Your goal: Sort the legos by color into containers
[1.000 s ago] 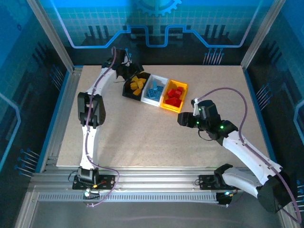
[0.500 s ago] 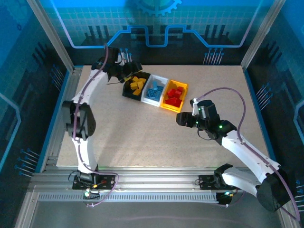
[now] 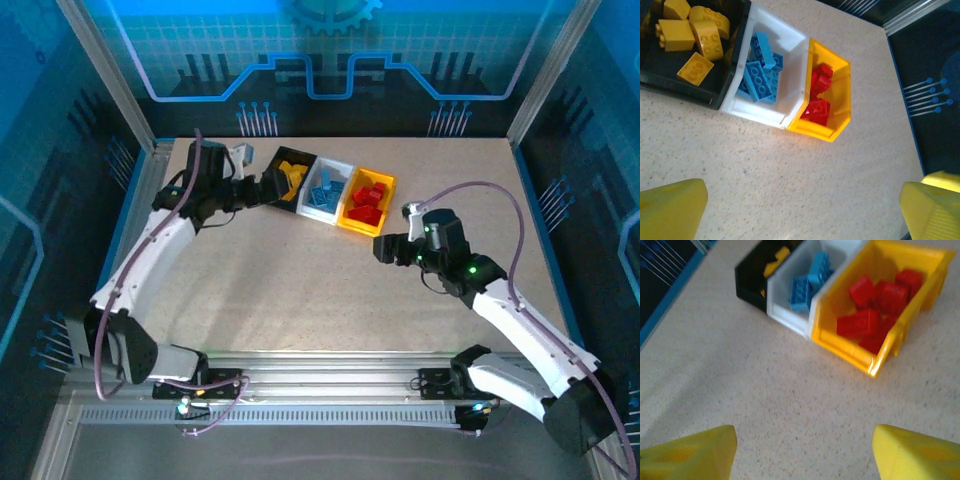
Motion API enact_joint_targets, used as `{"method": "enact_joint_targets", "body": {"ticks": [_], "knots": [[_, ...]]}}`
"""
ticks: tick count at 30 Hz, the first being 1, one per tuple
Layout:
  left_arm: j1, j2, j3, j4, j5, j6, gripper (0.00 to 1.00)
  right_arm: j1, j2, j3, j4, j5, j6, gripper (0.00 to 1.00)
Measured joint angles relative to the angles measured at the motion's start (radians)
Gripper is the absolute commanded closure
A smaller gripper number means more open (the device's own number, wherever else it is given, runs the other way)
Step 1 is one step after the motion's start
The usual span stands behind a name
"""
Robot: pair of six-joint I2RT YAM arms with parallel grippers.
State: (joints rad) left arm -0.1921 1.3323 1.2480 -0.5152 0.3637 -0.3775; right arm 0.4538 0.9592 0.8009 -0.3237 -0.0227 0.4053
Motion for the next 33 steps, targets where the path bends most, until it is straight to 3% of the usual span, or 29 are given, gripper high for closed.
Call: {"method": "enact_joint_targets", "body": {"ticks": [7,13,16,17,18,25,33], "knots": [[0.0,-0.24,-0.183,0.024,-0.008,0.071,0.01,-0.003,-0.028,0.148,-0.045,-0.002,-0.136,0.28],[0.0,-0.43,-0.299,0.025,-0.035,0.106,0.01,-0.003,-0.029,0.202,-0.084,-0.003,-0.128,0.26],[0.0,-0.494,-0.337,0.026,-0.05,0.108,0.01,-0.003,-0.042,0.202,-0.112,0.0,-0.101,0.14],[0.0,-0.513,-0.353,0.029,-0.058,0.106,0.01,-0.003,-0.049,0.202,-0.12,0.005,-0.095,0.01],[0.0,-0.539,-0.378,0.033,-0.071,0.095,0.01,-0.003,-0.06,0.202,-0.129,0.014,-0.086,0.0],[0.0,-0.752,-0.584,0.077,-0.142,-0.015,0.01,-0.003,-0.157,0.201,-0.198,0.096,-0.083,0.0],[0.0,-0.947,-0.652,0.064,-0.206,-0.048,0.01,-0.006,-0.154,0.133,-0.193,0.211,-0.143,0.0]]}}
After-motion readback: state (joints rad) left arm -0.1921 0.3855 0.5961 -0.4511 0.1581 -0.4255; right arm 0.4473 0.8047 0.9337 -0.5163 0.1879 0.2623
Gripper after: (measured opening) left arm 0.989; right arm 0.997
